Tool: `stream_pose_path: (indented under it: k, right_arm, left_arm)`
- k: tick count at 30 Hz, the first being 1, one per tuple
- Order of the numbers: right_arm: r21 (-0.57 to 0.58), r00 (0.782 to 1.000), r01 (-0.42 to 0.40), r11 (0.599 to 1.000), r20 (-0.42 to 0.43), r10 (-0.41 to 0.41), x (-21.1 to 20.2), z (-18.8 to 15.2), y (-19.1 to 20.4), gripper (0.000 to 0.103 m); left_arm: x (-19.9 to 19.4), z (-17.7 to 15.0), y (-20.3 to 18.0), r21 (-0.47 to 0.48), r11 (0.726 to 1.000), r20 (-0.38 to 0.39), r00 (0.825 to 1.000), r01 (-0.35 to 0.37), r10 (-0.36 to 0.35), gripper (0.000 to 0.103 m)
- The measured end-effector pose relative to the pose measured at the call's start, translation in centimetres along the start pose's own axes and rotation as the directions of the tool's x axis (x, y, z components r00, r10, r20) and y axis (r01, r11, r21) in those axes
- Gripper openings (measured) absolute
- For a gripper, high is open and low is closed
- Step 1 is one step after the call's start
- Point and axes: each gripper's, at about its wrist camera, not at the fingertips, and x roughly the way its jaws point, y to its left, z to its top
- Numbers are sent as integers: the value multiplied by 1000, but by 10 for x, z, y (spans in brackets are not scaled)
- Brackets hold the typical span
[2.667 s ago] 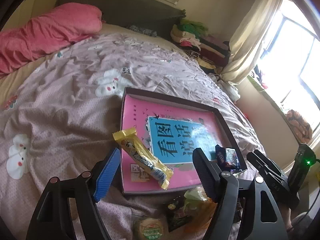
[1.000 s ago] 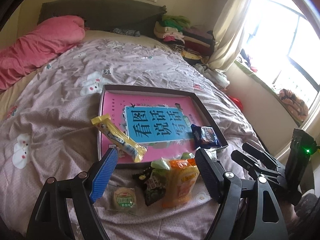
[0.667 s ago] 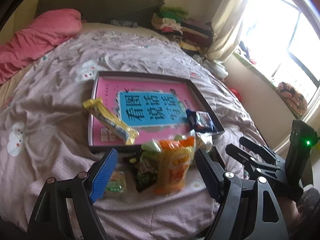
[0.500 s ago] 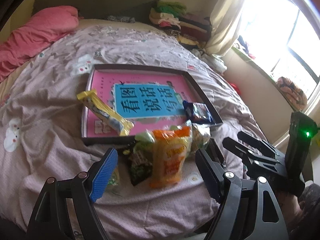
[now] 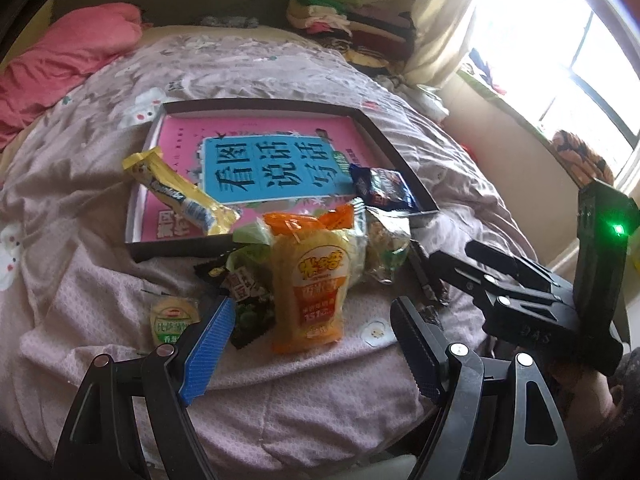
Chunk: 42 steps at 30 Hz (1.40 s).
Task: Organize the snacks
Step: 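Grasp the Snickers bar with the right tool while the left tool grasps the yellow snack bag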
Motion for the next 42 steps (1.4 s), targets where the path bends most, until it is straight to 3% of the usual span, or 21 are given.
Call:
stream_pose_path:
  k: [6, 22, 26, 42]
  right_arm:
    - [-15, 999, 14, 1000, -35, -15, 8, -3, 1, 67]
    - [26, 992, 25, 999, -126, -22, 28, -8, -12, 45]
    - [32, 987, 8, 999, -162, -3, 36, -10, -14, 36]
    - [39, 984, -16, 999, -176, 23, 59, -6, -20, 29]
  left_arm:
    - [4, -1, 4, -22, 1000, -5, 1000, 11, -11, 81]
    - [14, -6, 1, -22, 1000, -12, 1000, 7, -7, 81]
    - [19, -6, 1, -22, 1000, -19, 1000, 6, -7, 81]
    - [39, -2, 3, -42, 999, -29, 999, -24, 23, 81]
